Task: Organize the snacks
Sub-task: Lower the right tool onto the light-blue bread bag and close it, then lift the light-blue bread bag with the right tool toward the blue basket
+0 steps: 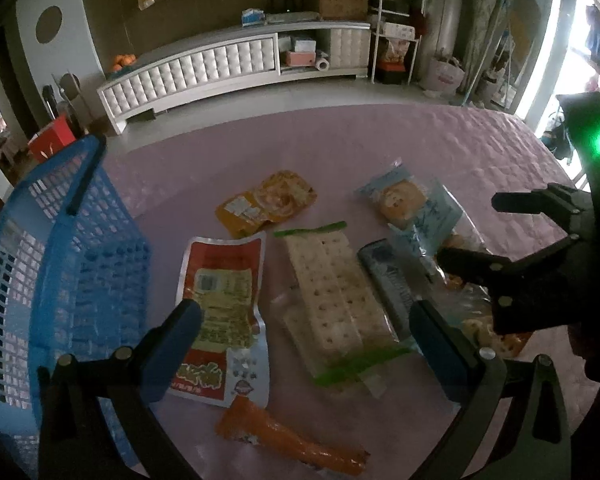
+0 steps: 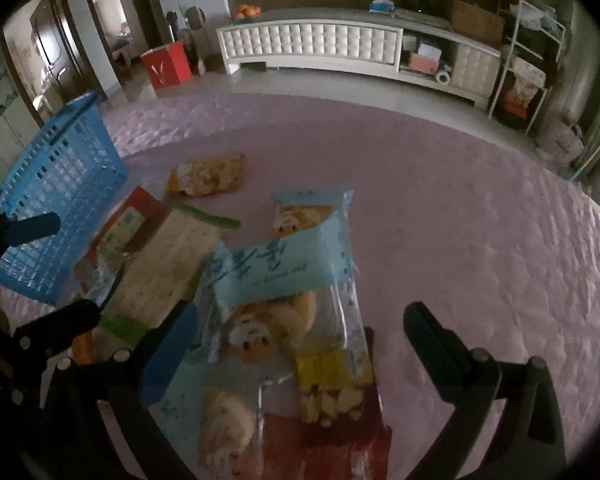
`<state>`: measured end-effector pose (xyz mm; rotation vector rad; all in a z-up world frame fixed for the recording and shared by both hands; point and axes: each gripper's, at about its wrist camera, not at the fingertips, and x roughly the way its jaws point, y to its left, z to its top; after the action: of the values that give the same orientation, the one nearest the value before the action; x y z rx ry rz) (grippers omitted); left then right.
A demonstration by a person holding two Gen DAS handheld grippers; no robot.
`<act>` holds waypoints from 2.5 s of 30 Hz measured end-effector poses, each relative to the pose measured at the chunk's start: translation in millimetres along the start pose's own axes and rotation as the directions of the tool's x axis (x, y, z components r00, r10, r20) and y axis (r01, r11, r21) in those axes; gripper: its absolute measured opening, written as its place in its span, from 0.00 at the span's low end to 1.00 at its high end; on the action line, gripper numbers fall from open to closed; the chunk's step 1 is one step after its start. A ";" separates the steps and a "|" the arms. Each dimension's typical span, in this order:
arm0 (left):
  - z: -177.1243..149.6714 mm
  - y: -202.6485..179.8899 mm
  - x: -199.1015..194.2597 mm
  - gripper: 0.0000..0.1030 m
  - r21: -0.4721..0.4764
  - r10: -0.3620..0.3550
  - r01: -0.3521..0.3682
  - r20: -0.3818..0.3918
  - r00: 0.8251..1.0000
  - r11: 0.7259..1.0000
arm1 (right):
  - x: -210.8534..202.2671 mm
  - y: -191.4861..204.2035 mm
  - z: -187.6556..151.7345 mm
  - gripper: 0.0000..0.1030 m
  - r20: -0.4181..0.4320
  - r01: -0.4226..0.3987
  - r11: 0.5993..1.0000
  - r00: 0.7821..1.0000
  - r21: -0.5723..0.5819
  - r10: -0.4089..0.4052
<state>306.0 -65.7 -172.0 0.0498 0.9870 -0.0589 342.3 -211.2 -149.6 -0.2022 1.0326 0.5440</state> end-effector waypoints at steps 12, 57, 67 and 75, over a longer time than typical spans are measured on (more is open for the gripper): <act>-7.9 4.9 6.3 1.00 -0.011 -0.033 0.032 -0.041 0.999 0.999 | 30.7 0.2 1.0 0.74 -0.043 0.000 1.000 0.999 -0.029 -0.001; -35.6 -115.7 39.3 0.90 -0.070 -0.068 0.054 -0.218 0.974 0.996 | -71.1 -54.7 -98.0 0.71 0.026 0.208 0.955 0.976 0.210 -0.218; -37.4 -116.7 16.5 0.66 -0.042 -0.096 0.090 -0.175 0.980 0.995 | -65.6 -46.0 -101.1 0.71 -0.006 0.216 0.959 0.976 0.186 -0.218; -37.6 -98.4 -31.5 0.66 -0.028 -0.128 0.125 -0.122 0.984 0.992 | -86.9 -22.0 -101.5 0.71 0.011 0.212 0.958 0.976 0.194 -0.218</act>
<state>250.3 -160.4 -168.0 -0.0280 1.1138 -0.1642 242.4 -300.2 -128.8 -0.1327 1.0107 0.2472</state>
